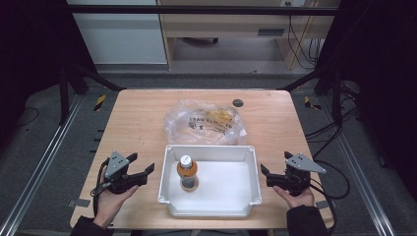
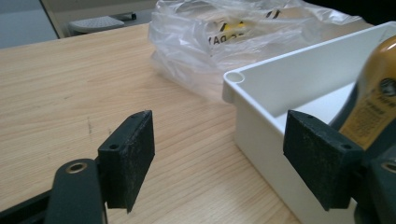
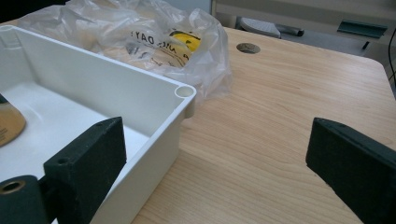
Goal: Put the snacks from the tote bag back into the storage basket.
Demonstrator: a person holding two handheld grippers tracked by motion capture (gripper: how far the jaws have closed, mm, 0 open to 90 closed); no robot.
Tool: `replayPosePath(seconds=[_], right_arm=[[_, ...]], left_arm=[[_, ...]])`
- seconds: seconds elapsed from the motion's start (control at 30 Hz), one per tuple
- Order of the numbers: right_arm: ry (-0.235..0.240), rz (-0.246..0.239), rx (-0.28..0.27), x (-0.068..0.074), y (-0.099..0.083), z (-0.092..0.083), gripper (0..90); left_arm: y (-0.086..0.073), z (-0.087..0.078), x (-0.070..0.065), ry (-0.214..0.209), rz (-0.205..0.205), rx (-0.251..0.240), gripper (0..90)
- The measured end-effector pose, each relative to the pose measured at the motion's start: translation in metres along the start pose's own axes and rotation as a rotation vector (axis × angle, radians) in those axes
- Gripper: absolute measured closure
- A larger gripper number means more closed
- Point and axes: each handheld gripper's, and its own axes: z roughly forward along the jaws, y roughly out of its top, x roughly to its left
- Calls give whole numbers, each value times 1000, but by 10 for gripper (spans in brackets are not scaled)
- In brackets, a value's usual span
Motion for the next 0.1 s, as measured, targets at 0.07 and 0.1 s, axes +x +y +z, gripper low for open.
replayPosePath(seconds=[0.07,0.1], right_arm=[[-4,1,0,0,0,0,53],[-5,0,0,0,0,0,52]], left_arm=[[-2,2,3,7,3,10,250],[-3,3,4,11,3,15,250]])
